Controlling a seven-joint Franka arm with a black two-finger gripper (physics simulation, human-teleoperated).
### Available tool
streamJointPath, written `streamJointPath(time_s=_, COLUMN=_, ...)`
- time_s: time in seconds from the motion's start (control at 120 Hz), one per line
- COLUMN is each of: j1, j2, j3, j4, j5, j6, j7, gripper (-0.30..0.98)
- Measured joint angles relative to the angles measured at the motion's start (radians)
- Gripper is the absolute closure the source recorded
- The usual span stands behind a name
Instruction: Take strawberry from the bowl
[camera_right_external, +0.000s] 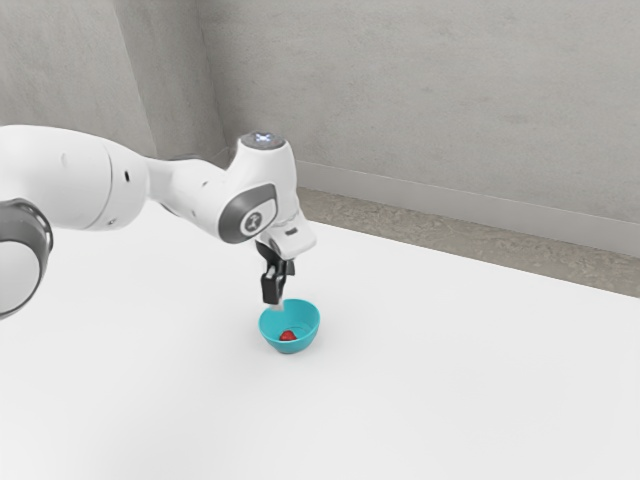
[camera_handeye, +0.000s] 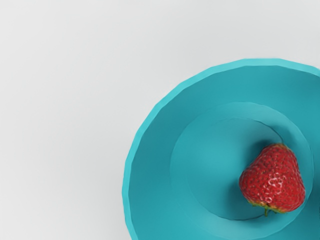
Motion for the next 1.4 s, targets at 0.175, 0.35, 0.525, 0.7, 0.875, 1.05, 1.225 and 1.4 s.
streamJointPath(time_s=0.175, j1=-0.001, j2=0.001, j3=-0.004, j4=0.000, j5=-0.037, j6=0.012, j7=0.084, gripper=0.00)
streamJointPath(time_s=0.35, j1=-0.002, j2=0.017, j3=-0.005, j4=-0.003, j5=-0.066, j6=0.016, j7=0.148, gripper=0.00)
streamJointPath(time_s=0.525, j1=-0.003, j2=0.021, j3=-0.013, j4=-0.004, j5=-0.115, j6=0.016, j7=0.195, gripper=0.00)
streamJointPath(time_s=0.7, j1=-0.004, j2=0.027, j3=-0.032, j4=-0.006, j5=-0.135, j6=0.018, j7=0.231, gripper=0.14)
streamJointPath(time_s=0.875, j1=-0.004, j2=0.041, j3=-0.040, j4=-0.009, j5=-0.160, j6=0.019, j7=0.256, gripper=0.13)
streamJointPath(time_s=1.05, j1=-0.007, j2=0.054, j3=-0.042, j4=-0.009, j5=-0.171, j6=0.022, j7=0.276, gripper=0.10)
streamJointPath(time_s=1.225, j1=-0.009, j2=0.017, j3=-0.041, j4=-0.008, j5=-0.170, j6=0.016, j7=0.292, gripper=0.22)
streamJointPath(time_s=1.4, j1=-0.010, j2=0.000, j3=-0.041, j4=-0.009, j5=-0.172, j6=0.005, j7=0.304, gripper=0.24)
